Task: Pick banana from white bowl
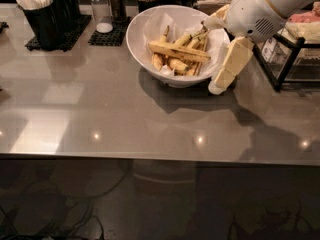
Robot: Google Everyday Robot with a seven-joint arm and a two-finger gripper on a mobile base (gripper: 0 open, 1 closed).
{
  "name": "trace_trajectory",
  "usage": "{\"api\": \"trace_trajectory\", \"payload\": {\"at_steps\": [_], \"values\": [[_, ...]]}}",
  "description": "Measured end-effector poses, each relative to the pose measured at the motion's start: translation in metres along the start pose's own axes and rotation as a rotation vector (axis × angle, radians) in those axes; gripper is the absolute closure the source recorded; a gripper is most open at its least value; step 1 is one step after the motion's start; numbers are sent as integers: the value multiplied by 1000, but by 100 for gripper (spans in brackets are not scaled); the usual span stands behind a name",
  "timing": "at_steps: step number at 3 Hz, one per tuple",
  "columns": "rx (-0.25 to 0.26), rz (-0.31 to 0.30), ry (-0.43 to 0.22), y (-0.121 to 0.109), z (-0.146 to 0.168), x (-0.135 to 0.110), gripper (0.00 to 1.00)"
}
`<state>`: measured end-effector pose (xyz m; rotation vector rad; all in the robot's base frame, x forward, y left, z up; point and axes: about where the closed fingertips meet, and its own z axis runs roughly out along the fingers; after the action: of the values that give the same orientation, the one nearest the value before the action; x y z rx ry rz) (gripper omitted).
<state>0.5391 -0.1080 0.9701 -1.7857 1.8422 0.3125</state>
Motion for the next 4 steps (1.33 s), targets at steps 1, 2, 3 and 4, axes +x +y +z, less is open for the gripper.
{"api": "trace_trajectory", "payload": {"at_steps": [1, 2, 3, 4], "values": [[0, 0, 0, 0, 0, 0, 16], [11, 2, -5, 0, -1, -1, 16], [35, -18, -50, -16, 8, -9, 12], [28, -65, -90, -41, 24, -23, 15]]}}
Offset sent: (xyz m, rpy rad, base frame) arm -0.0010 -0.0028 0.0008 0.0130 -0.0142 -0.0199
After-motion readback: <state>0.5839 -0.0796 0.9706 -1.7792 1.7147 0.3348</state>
